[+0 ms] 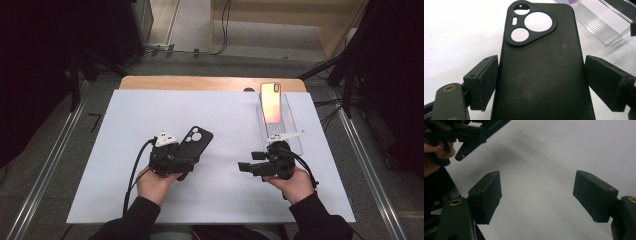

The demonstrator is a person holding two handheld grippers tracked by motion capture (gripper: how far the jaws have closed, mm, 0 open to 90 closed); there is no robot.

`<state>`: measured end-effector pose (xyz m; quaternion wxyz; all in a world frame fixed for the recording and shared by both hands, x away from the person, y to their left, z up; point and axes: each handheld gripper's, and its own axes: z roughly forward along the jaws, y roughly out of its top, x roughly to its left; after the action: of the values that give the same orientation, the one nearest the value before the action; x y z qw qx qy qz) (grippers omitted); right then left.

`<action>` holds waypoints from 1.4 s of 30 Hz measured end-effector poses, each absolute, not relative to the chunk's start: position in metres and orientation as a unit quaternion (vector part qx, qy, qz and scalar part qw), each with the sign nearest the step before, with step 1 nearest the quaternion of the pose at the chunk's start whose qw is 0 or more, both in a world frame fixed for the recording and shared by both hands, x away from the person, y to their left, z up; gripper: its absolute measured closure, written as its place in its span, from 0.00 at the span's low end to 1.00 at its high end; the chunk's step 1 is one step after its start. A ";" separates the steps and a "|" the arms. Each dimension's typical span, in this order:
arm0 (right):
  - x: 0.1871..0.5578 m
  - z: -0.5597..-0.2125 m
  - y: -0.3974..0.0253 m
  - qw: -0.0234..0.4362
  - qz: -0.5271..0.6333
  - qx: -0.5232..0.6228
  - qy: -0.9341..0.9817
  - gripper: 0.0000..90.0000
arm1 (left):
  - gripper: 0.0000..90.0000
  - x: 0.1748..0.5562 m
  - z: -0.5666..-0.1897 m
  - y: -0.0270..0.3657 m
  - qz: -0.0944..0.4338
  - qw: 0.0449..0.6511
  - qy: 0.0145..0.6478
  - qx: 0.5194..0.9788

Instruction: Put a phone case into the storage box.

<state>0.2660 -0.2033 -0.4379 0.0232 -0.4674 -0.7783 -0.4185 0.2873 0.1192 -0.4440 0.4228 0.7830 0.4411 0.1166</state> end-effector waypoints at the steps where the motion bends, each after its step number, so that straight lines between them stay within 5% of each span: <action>1: 0.267 -0.437 -0.202 0.022 -0.423 -0.467 -0.776 0.24 | 0.16 0.287 -0.445 0.118 0.120 0.426 0.441 0.781; 19: 0.282 -0.433 -0.182 0.026 -0.440 -0.484 -0.756 0.23 | 0.16 0.267 -0.463 0.099 0.181 0.468 0.433 0.749; 42: 0.307 -0.428 -0.155 0.043 -0.467 -0.491 -0.734 0.23 | 0.16 0.258 -0.472 0.093 0.180 0.515 0.426 0.722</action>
<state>0.3067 -0.1549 -0.4282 0.0426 -0.4914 -0.7337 -0.4673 0.2581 0.0931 -0.4716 0.5153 0.7216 0.4259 0.1797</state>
